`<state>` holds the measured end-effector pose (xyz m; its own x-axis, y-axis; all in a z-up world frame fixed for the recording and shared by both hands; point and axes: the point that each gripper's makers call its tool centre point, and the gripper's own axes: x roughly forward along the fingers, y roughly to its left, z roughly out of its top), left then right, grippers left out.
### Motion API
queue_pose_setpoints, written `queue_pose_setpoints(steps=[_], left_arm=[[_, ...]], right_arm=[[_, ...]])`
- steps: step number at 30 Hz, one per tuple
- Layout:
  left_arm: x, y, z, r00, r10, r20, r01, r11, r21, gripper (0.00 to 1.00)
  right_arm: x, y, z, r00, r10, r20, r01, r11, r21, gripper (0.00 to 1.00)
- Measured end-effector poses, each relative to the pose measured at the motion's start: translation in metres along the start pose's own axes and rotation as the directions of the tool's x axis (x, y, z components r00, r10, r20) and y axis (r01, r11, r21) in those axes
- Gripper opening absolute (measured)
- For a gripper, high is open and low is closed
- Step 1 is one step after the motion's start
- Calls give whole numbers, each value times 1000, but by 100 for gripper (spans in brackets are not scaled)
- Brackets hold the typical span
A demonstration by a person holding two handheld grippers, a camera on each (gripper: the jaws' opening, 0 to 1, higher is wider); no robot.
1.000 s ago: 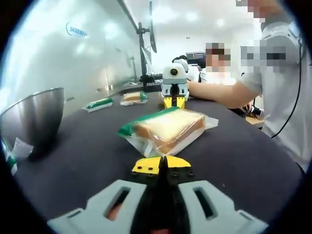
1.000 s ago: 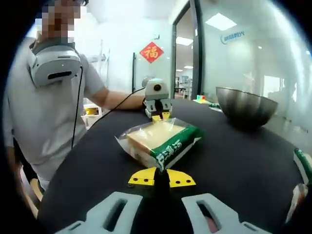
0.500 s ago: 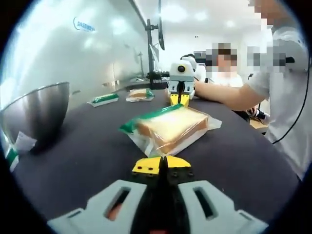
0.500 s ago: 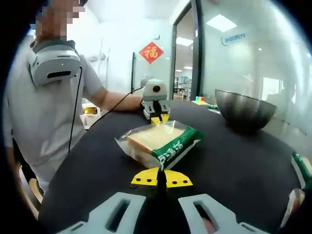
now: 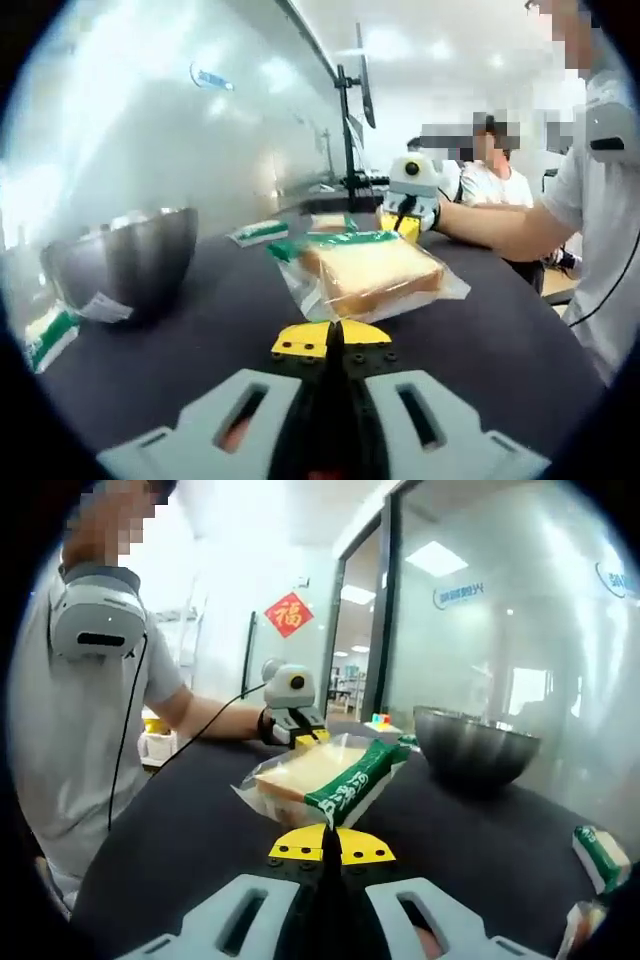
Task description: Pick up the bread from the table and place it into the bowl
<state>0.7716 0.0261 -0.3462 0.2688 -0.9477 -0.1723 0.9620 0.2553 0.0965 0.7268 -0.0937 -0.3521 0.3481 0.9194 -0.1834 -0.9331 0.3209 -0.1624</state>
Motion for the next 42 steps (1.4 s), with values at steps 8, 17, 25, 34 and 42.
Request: queue_pose_setpoints(steps=[8,17,25,34,42], left_arm=[[-14,34,39,991,117,62,-121,991,62,0],[-27,155,103,919,381,103,-384,923,8,0],[-21,287,99,756,654,-2,-652,755,70,0],[-109,255,57,728,676,112,-673,736,-69,26],[-182,256,-53,570,818,-75,-821,565,-79,24]], right_arm=[[12,-30,46,993,-89,84,92,995,-38,0],[60,-133,105,969,-227,94,236,967,-97,0],[105,-253,118,860,-496,117,489,868,88,27],[82,-155,69,912,-379,156,380,925,23,37],[61,-69,38,942,-287,174,290,957,10,34]])
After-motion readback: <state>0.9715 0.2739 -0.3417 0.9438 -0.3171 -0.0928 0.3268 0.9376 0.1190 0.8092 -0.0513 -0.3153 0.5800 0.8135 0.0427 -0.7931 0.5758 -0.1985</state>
